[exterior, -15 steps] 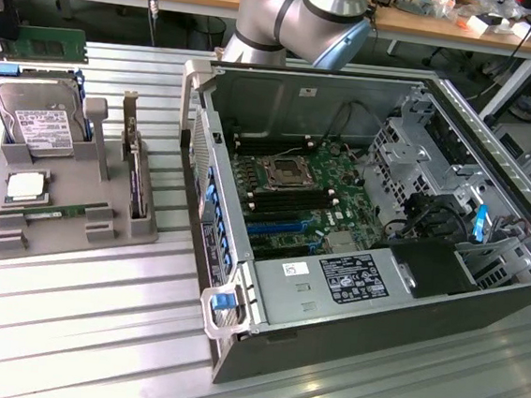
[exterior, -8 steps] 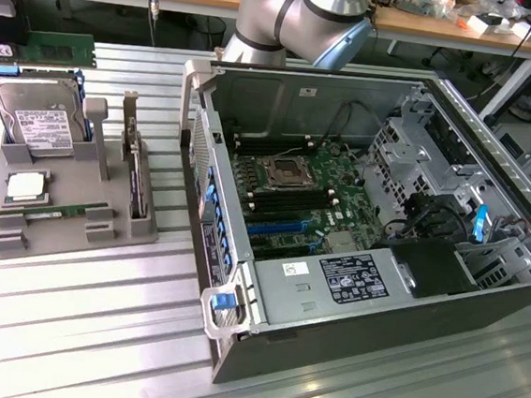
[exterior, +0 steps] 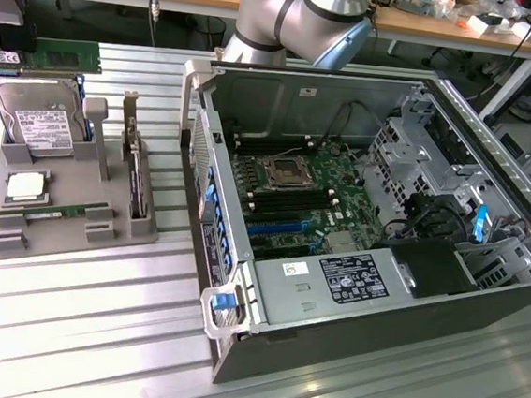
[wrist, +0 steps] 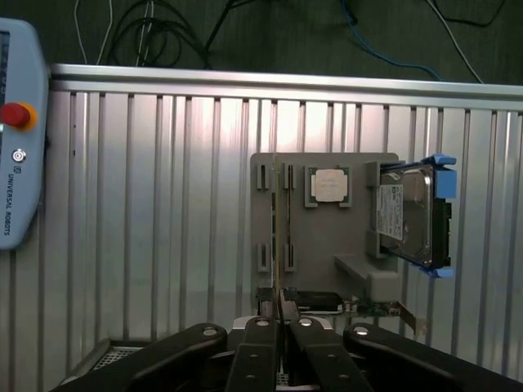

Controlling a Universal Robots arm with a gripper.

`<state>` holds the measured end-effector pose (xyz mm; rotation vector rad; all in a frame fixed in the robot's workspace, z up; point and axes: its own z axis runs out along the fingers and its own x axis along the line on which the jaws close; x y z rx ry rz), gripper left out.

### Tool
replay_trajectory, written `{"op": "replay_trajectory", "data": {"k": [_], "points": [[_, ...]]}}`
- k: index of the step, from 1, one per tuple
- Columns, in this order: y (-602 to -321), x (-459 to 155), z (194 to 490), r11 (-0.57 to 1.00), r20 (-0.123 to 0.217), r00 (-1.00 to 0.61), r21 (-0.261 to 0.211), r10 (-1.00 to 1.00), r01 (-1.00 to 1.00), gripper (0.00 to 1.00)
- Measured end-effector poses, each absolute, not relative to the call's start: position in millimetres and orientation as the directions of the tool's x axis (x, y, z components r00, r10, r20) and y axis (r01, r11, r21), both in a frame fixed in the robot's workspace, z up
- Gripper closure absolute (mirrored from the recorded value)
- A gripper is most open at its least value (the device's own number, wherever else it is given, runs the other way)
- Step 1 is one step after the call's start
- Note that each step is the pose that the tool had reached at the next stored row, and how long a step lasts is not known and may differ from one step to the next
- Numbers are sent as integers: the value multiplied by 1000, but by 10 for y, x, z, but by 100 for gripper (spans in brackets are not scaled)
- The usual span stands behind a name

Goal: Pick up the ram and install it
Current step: 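Pick up the ram and move it above insertion slot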

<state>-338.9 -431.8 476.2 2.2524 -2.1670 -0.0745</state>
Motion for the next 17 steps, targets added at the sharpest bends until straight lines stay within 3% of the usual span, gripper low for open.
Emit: {"op": "replay_trajectory", "data": {"k": [17], "points": [[-4318, -3179, 4688, -39, -24, 38, 44, -999, -998, 88]]}}
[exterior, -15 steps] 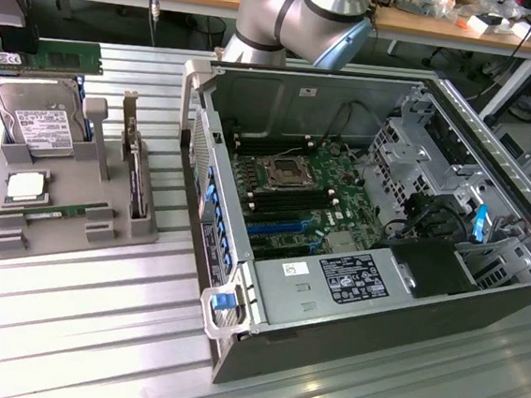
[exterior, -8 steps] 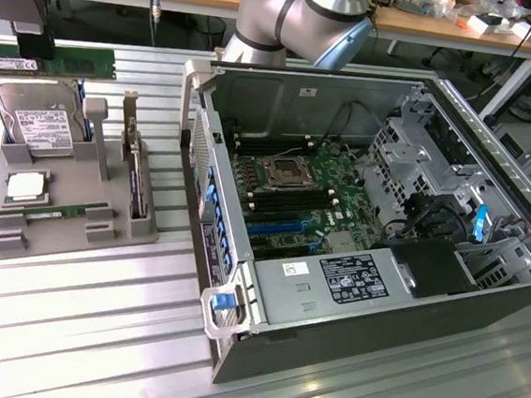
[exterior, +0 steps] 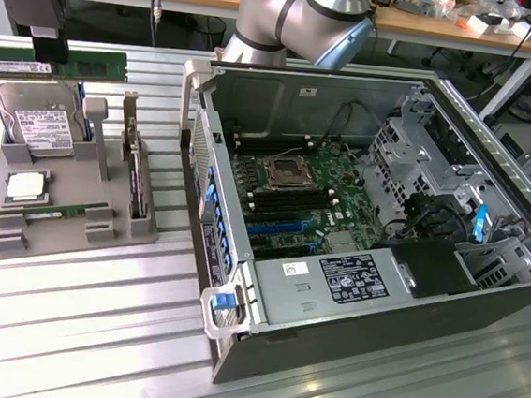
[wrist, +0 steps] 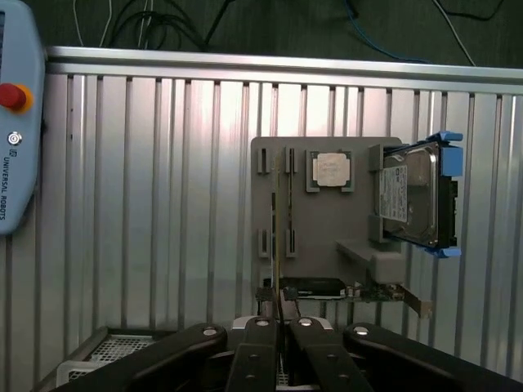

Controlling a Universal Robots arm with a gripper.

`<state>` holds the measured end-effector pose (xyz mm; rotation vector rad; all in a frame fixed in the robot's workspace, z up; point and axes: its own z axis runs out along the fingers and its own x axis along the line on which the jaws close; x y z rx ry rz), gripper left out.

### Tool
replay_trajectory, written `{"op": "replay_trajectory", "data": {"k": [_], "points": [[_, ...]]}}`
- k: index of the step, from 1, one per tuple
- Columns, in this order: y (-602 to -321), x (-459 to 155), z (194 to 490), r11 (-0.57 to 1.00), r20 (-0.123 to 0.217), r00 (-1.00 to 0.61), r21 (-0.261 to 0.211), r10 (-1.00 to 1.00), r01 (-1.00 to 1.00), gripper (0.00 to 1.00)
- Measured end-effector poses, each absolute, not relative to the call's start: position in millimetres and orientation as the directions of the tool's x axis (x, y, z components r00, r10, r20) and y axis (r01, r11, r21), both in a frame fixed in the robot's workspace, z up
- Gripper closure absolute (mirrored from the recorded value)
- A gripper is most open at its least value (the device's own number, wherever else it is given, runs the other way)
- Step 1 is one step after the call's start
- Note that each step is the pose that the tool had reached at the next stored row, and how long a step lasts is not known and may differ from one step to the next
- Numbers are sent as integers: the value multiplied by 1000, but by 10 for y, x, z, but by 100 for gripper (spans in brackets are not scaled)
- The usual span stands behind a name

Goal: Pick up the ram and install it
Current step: 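Pick up the ram and move it above insertion slot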

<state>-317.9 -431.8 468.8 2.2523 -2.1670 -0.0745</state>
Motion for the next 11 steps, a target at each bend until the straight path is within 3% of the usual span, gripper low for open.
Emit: {"op": "replay_trajectory", "data": {"k": [11], "points": [[-4318, -3081, 4663, -39, -24, 38, 44, -999, -998, 88]]}}
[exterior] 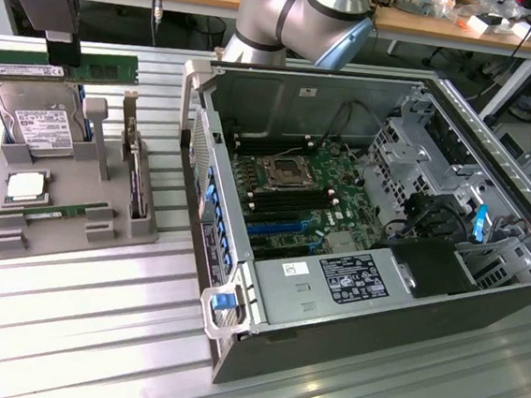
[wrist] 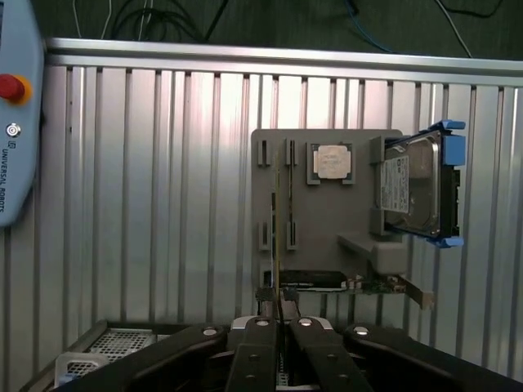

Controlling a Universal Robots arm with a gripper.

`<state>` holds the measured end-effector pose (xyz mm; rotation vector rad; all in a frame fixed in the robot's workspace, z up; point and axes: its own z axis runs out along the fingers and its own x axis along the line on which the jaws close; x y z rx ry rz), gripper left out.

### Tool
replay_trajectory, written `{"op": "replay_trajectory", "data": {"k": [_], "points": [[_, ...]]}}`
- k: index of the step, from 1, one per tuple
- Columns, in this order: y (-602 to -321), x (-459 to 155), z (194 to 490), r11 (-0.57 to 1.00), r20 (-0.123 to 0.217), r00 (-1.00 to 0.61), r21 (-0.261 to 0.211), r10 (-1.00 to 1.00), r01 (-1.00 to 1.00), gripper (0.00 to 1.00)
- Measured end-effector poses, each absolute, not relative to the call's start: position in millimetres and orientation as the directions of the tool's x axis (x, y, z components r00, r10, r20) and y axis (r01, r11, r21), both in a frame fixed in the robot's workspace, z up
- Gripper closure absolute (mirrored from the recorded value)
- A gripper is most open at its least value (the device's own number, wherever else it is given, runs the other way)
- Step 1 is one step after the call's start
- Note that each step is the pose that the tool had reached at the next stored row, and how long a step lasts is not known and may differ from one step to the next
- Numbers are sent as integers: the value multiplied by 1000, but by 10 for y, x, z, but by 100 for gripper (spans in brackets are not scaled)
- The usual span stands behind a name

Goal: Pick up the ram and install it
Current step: 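Pick up the ram and move it above insertion slot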

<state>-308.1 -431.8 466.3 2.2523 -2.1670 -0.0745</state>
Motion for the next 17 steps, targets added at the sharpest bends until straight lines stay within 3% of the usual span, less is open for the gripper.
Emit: {"op": "replay_trajectory", "data": {"k": [17], "points": [[-4318, -2934, 4629, -39, -24, 38, 44, -999, -998, 88]]}}
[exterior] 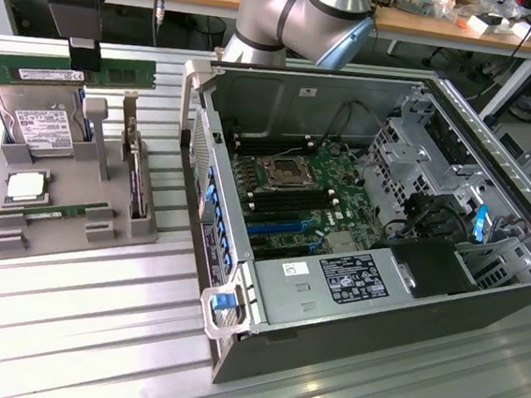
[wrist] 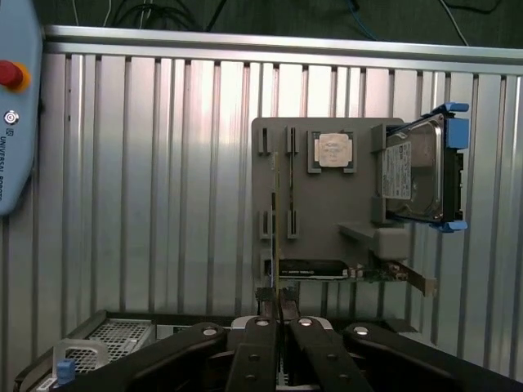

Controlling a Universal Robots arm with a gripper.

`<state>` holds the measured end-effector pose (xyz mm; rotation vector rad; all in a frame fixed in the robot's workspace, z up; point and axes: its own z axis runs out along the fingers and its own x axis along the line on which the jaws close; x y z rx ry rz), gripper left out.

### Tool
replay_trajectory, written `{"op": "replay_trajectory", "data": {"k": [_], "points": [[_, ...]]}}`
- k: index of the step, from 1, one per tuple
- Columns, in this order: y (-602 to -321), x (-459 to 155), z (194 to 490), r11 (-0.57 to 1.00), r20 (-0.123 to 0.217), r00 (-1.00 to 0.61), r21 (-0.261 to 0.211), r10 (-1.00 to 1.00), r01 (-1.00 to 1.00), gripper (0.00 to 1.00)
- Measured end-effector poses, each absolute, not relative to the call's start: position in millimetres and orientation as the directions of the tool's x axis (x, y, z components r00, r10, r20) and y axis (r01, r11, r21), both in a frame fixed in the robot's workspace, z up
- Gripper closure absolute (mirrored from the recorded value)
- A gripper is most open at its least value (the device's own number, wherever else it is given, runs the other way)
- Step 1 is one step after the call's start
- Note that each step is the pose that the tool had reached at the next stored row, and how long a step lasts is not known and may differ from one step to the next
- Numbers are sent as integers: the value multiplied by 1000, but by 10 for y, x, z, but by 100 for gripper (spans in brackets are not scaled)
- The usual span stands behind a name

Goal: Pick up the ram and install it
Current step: 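Pick up the ram and move it above insertion slot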

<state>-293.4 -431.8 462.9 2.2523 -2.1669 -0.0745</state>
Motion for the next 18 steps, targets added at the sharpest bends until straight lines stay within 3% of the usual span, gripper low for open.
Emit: {"op": "replay_trajectory", "data": {"k": [18], "points": [[-4318, -2781, 4602, -39, -24, 38, 44, -999, -998, 88]]}}
